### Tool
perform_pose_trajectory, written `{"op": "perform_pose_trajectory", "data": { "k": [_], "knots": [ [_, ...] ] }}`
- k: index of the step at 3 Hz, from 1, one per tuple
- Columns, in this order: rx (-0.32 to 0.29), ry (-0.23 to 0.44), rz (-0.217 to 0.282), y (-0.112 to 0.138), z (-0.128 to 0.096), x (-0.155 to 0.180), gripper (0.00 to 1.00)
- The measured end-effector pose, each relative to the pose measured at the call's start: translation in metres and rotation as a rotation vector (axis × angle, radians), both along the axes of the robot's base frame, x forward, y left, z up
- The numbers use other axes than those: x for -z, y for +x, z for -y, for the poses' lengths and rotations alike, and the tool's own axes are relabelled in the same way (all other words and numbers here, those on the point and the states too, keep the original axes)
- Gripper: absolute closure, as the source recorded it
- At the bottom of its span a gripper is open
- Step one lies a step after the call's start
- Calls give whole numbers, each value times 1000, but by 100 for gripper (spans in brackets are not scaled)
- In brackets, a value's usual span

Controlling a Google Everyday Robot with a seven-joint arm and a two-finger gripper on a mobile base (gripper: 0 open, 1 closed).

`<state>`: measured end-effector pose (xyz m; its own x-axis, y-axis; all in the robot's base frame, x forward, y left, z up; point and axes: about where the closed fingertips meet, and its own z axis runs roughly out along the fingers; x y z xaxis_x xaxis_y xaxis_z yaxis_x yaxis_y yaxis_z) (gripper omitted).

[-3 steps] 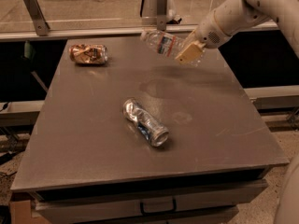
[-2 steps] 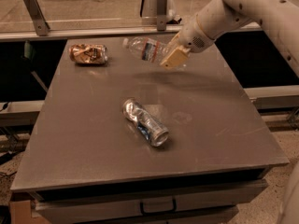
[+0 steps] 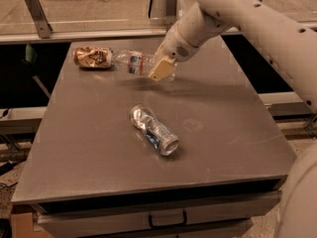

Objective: Move water bottle near orange can

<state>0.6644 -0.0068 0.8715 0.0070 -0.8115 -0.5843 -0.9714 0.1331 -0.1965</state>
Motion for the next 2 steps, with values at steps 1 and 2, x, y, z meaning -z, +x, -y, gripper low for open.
{"op": "perform_pose_trajectory", "data": {
  "k": [1, 2],
  "knots": [
    [-32, -37, 3, 7, -23, 9, 100],
    [-54, -67, 4, 16, -40, 15, 82]
  ]
}}
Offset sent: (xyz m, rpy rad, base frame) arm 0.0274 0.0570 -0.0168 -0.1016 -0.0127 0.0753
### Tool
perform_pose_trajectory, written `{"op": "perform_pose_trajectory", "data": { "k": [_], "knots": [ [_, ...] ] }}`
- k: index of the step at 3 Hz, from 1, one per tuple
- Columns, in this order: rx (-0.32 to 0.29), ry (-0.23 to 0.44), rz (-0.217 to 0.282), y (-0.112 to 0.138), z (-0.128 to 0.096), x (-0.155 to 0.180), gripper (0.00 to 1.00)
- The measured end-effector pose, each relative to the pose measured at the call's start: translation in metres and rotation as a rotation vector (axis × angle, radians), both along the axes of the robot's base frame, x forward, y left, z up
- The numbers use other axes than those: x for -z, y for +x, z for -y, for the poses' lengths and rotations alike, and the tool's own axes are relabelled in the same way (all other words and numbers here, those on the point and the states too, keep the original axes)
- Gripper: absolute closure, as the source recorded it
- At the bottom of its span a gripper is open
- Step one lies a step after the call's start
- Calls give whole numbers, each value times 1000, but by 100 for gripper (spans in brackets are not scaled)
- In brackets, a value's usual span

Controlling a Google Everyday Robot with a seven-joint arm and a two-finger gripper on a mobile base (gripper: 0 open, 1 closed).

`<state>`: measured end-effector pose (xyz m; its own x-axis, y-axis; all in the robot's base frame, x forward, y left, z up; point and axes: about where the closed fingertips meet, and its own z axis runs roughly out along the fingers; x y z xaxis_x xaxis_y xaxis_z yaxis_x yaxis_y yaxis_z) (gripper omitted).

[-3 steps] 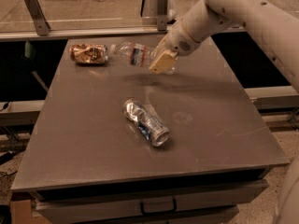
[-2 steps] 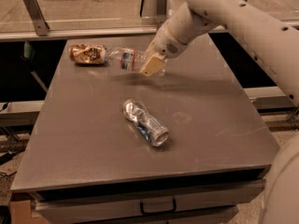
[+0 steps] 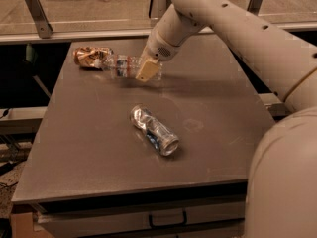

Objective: Move water bottle near orange can

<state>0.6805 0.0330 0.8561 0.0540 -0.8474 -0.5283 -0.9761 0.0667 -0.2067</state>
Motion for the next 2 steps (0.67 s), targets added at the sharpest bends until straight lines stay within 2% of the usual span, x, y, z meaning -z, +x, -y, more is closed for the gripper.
{"op": "perform_pose_trajectory", "data": {
  "k": [2],
  "knots": [
    [-41, -34, -2, 13, -24, 6, 36]
  ]
}}
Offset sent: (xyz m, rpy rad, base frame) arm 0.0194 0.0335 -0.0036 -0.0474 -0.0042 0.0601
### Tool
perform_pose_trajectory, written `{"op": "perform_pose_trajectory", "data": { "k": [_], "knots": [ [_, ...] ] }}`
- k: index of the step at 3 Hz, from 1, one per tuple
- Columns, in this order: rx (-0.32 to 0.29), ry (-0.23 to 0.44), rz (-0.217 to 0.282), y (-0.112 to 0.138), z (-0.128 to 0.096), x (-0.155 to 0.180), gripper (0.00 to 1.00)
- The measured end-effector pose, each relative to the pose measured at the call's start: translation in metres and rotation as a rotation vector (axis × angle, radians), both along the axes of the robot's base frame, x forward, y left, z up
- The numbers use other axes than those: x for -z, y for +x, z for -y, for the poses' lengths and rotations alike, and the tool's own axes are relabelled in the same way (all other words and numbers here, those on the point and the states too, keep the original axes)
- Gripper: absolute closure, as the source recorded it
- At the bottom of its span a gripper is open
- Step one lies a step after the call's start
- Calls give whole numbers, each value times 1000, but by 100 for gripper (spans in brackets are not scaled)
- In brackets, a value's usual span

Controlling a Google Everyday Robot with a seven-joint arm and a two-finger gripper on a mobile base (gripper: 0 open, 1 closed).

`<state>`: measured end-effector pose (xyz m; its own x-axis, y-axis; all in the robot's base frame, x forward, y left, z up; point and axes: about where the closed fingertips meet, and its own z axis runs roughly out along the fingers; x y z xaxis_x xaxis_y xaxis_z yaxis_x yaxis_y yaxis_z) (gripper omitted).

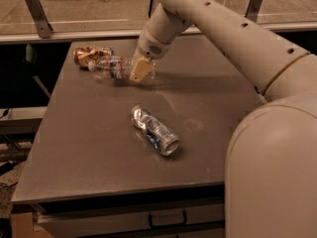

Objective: Move water bottle near orange can

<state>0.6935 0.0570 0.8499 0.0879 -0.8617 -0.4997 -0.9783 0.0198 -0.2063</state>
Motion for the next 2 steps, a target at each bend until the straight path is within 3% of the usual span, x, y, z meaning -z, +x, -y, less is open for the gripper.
{"op": "perform_pose_trajectory", "data": {
  "k": [1, 2],
  "knots": [
    [-15, -8, -1, 3, -8, 1, 13],
    [-23, -12, -1, 5, -14, 1, 0]
  ]
}}
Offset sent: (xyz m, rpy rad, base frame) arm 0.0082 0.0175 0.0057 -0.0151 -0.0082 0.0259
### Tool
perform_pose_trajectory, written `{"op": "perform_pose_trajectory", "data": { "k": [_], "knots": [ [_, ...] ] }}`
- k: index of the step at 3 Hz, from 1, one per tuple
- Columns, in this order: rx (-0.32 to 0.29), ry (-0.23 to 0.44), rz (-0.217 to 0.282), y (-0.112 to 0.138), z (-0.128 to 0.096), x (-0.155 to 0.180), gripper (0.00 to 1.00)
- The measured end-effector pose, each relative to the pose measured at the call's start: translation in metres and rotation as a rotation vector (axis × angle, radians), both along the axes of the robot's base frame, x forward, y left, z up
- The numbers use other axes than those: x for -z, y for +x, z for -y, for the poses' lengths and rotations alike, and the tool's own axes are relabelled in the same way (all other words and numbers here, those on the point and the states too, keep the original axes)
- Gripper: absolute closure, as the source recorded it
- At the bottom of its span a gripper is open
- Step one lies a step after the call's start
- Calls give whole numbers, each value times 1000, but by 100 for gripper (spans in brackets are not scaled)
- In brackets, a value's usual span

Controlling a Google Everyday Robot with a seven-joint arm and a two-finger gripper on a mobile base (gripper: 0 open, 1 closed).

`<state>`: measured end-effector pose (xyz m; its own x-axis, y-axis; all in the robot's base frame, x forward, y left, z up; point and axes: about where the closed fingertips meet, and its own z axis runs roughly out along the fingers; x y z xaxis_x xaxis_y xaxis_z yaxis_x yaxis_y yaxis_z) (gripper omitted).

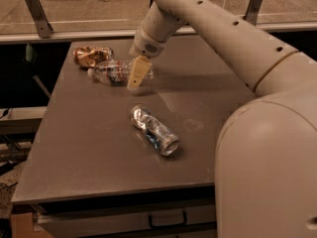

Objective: Move water bottle near orange can

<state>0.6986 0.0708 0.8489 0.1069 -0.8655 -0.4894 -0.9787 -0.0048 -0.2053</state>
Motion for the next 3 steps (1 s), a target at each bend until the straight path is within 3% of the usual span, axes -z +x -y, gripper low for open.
{"op": "perform_pose_trajectory", "data": {
  "k": [2, 3],
  "knots": [
    [34, 33, 7, 10, 3, -13, 0],
    [114, 157, -5, 12, 34, -43, 0]
  ]
}}
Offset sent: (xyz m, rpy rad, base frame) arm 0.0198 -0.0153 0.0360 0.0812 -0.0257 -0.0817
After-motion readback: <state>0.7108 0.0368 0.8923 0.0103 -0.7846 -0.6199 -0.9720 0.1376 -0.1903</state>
